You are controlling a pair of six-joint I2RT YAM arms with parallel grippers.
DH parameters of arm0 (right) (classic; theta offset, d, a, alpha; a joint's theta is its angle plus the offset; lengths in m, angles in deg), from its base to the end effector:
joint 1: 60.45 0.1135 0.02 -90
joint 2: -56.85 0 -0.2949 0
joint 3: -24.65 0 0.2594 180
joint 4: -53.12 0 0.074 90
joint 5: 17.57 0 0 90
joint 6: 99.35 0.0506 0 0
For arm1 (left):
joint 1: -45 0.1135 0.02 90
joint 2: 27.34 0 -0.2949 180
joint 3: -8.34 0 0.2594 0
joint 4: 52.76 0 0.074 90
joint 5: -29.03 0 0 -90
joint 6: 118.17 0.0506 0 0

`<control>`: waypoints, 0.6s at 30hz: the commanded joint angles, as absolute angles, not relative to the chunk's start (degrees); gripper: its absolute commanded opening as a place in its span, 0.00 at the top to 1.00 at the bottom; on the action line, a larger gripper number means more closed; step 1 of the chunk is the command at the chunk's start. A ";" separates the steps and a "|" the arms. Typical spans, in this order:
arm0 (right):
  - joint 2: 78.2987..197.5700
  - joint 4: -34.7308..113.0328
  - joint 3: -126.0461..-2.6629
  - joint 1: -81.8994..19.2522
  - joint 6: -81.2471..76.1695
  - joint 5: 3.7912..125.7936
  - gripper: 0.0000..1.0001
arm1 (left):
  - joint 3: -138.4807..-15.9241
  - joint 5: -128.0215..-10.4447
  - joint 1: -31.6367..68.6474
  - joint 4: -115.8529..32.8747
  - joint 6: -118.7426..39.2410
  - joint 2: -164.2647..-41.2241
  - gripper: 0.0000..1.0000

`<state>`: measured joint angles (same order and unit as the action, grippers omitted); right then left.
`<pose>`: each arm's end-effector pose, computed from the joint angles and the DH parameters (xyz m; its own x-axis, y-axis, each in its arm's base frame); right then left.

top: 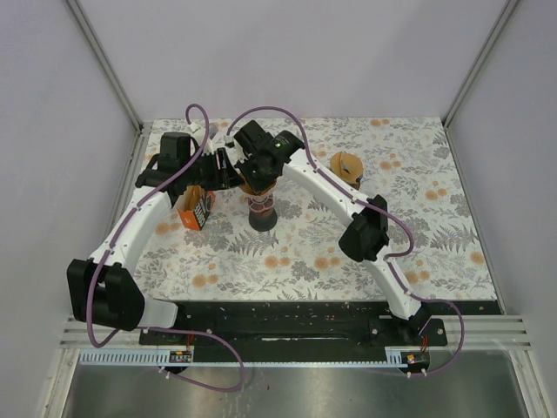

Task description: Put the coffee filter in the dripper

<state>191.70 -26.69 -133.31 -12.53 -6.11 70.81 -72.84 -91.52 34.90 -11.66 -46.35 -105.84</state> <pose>0.3575 0.3980 0.3203 -0.6018 -0.5821 -0.5468 -0.7195 0.6924 0.0546 0.3031 -0.0801 0.3415 -0.7507 -0.1392 -0.6458 0.3251 0.7732 -0.5445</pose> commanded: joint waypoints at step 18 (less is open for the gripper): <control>187.02 -26.96 -137.87 -12.81 -8.12 72.17 1.00 | -76.40 -88.75 35.16 -11.96 -43.73 -102.75 0.46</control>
<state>192.33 -27.63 -135.09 -12.55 -6.76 71.31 -73.72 -89.81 34.90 -11.51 -44.66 -104.31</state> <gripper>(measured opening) 0.016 0.535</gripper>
